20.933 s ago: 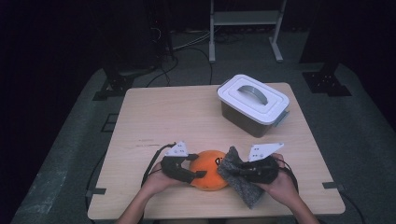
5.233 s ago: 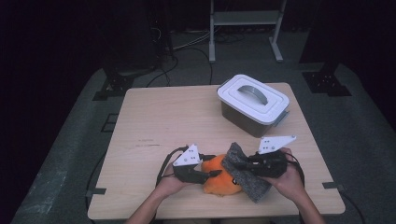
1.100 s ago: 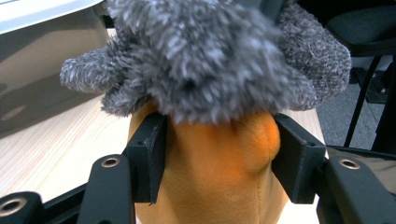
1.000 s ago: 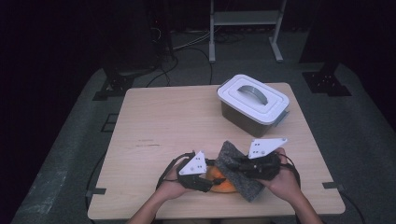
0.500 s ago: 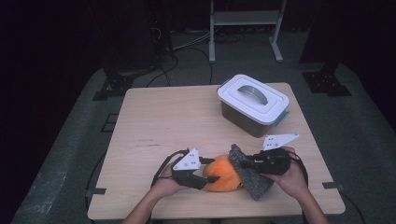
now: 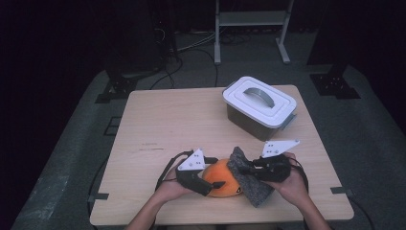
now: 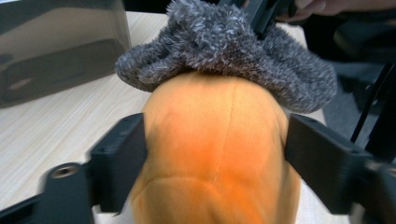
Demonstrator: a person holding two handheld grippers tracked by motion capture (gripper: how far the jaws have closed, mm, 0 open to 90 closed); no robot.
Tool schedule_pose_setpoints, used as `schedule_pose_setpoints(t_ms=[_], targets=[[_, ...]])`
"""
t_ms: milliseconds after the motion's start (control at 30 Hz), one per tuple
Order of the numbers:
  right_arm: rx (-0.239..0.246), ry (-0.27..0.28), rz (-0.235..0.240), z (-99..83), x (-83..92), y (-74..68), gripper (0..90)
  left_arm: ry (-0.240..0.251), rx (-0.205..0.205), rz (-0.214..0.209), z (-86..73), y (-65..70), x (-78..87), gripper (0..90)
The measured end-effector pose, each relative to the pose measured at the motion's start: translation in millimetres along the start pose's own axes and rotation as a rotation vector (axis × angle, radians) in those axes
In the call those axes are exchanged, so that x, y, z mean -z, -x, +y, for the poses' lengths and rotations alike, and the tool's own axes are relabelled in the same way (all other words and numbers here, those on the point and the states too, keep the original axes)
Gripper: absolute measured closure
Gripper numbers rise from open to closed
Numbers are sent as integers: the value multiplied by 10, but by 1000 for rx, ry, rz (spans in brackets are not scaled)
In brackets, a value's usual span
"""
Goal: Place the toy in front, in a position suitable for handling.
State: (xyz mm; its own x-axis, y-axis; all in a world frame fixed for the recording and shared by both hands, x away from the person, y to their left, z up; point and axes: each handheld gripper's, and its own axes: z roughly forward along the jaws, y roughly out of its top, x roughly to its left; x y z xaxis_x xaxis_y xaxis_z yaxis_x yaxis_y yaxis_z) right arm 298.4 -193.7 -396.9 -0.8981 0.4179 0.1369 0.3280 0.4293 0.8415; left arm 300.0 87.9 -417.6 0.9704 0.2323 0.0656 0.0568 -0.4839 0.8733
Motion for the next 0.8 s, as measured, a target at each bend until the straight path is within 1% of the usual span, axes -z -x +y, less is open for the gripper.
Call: schedule_pose_setpoints(t_ms=[33,67,133,267,333,400,467,533,633,767,800], targets=[[2,-2,-4,-2,3,0,759,1,10,-2,-13,-11,10,337],[-7,3,0,-11,8,10,758,5,18,-5,-24,-28,20,362],[-18,7,5,-36,21,45,756,-2,27,1,-43,-48,38,391],[-49,-2,-3,-107,36,126,751,-7,54,1,-91,-107,81,394],[-73,-9,-7,-144,46,176,752,-8,72,-2,-110,-136,97,392],[-89,-18,-15,-161,55,203,753,-7,81,-5,-119,-148,100,393],[-88,-14,-23,-139,59,184,754,-10,78,-2,-118,-148,98,393],[-67,-11,-33,-95,53,136,754,-10,79,-4,-123,-150,101,391],[-51,-3,-30,-67,39,91,754,-15,83,-6,-138,-165,123,391],[-78,-18,-10,-117,42,155,753,-10,84,-14,-143,-163,128,390],[-90,-28,-15,-146,48,188,752,-11,82,-17,-143,-162,128,390]])
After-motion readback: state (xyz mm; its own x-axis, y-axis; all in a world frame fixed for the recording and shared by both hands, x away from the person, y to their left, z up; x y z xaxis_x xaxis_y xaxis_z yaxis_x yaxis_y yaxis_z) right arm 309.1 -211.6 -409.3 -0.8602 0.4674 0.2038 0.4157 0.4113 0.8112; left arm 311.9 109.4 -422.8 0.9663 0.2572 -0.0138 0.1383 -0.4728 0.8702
